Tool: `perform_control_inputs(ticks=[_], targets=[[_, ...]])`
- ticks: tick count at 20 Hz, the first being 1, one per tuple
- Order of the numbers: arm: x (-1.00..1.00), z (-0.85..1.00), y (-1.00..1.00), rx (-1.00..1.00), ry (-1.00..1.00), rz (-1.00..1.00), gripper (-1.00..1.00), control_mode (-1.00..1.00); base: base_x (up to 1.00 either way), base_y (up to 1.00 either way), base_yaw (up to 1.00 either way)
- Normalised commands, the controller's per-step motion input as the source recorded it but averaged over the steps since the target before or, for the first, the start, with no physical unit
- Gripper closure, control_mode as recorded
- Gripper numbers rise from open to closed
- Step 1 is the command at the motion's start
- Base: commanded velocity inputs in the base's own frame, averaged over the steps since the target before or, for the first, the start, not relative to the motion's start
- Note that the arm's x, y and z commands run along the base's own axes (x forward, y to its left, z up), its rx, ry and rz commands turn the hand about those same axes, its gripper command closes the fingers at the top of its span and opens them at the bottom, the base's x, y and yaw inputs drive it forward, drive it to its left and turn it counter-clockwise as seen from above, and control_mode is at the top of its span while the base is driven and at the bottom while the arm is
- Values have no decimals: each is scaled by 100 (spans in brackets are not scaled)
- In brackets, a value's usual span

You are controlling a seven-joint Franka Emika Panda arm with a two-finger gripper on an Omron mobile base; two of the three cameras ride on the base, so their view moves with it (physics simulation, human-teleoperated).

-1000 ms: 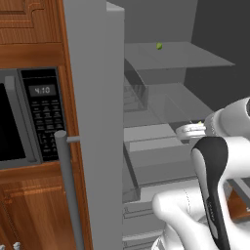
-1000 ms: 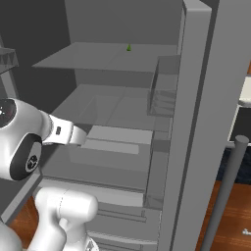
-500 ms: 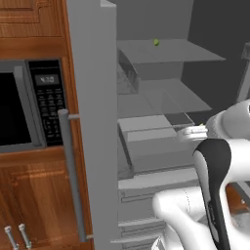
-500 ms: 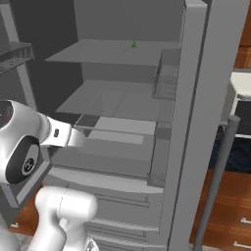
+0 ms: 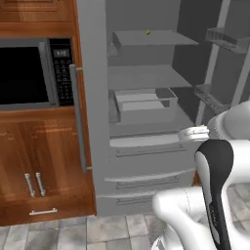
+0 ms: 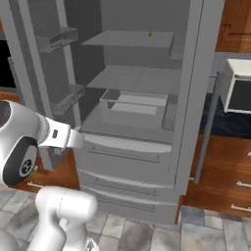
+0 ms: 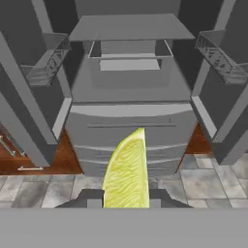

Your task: Take the lemon wedge from the fridge and place it on the plate with fish on the dining counter.

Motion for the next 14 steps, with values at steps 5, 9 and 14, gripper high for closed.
perform_control_inputs(ticks=[5, 9, 14], targets=[[0, 0, 0, 0, 0, 0, 100, 100, -100, -7, 46], [0, 0, 0, 0, 0, 0, 100, 100, -73, 0, 75], [0, 0, 0, 0, 0, 0, 100, 100, -37, 0, 88]])
